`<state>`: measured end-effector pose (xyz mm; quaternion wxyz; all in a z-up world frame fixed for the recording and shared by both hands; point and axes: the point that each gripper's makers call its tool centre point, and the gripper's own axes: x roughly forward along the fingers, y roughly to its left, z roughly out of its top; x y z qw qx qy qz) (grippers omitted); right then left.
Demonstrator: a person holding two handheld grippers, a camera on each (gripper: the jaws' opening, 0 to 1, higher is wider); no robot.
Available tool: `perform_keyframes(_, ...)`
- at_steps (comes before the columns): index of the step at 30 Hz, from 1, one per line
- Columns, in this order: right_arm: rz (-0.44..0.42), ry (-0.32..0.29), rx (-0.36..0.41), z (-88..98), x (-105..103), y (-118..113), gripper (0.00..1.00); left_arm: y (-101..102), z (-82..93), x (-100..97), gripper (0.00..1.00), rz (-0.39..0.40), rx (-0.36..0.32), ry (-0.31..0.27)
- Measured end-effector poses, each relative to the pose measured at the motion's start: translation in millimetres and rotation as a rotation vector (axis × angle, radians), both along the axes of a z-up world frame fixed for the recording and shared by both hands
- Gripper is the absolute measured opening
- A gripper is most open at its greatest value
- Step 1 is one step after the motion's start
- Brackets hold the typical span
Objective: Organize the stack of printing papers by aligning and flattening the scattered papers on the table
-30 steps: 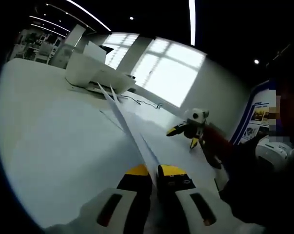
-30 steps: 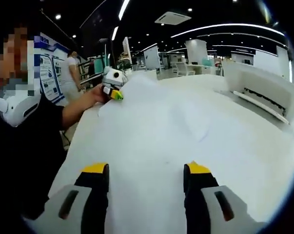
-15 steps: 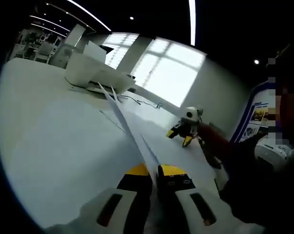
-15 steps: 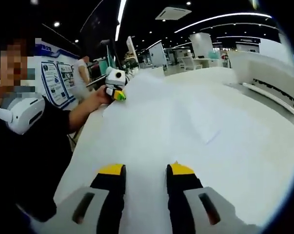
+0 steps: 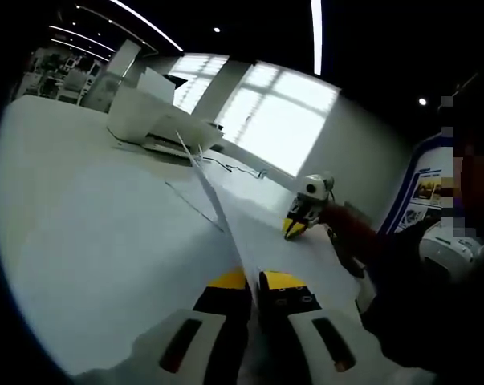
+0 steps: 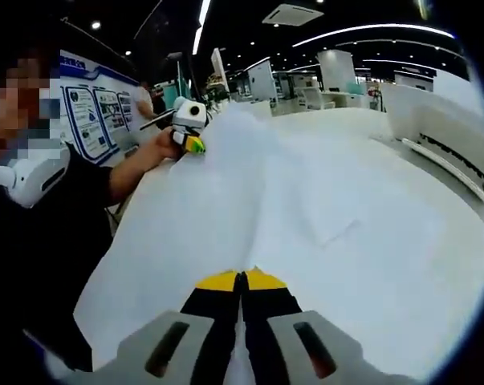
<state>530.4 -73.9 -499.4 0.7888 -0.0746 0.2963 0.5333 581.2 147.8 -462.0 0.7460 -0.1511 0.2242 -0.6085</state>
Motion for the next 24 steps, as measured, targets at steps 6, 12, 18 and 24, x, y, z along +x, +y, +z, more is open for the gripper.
perform_keyframes(6, 0.000, -0.066, 0.011, 13.1, 8.7, 2.9, 0.00, -1.1, 0.3, -1.5, 0.10, -0.003, -0.001, -0.002)
perform_keyframes(12, 0.008, -0.094, 0.000, 22.9, 16.6, 4.4, 0.00, -1.7, 0.9, -2.6, 0.10, -0.009, -0.003, -0.007)
perform_keyframes(18, 0.014, -0.127, -0.003, 31.1, 28.4, 9.2, 0.00, -3.2, 2.4, -6.1, 0.13, -0.023, -0.009, -0.017)
perform_keyframes(24, 0.059, -0.157, -0.013, 37.4, 40.3, 23.8, 0.00, -2.7, 4.7, -6.9, 0.15, -0.034, -0.024, -0.009)
